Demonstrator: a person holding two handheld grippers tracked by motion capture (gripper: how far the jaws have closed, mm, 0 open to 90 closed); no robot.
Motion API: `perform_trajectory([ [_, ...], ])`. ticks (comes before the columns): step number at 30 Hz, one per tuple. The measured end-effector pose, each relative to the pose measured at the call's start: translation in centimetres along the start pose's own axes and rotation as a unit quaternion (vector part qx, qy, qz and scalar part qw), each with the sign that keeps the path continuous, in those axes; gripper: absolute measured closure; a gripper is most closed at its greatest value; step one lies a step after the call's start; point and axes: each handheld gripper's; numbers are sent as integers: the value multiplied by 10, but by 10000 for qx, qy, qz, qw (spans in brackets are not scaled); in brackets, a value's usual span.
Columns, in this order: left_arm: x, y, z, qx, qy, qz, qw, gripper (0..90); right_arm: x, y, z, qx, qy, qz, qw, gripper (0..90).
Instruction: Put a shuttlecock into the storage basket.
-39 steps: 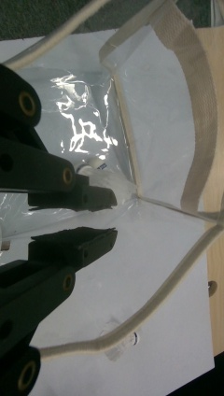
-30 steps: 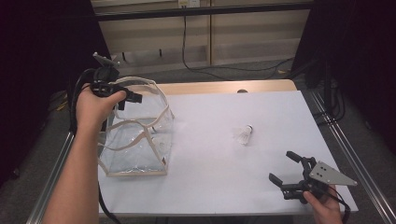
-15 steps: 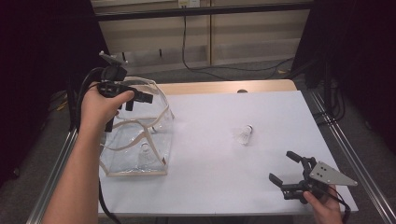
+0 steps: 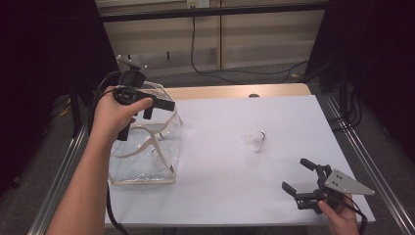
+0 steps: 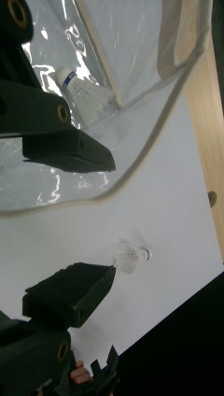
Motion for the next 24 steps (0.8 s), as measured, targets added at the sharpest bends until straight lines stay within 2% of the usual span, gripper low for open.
perform_trajectory([
  [4, 4, 0, 7, 72, -25, 46, 10000, 343, 0, 0, 0, -4, -4, 5, 10000, 7],
  [5, 4, 0, 8, 139, -48, 12, 9999, 345, 0, 0, 0, 3, -1, 4, 10000, 7],
  [15, 11, 2, 24, 354, -177, 66, 9992, 263, 0, 0, 0, -1, 8, 4, 10000, 7],
  [18, 13, 2, 29, 458, -150, 101, 9988, 239, 0, 0, 0, -28, 4, 18, 10000, 7],
  [24, 18, 1, 38, 566, -228, 79, 9981, 224, 0, 0, 0, -13, 6, 2, 10000, 8],
])
Point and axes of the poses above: each handheld gripper's, and its own axes: x roughly forward along the jaws, y roughly out of its top, z roughly to its right, and after that the axes turned 3 degrees about -x, right-handed
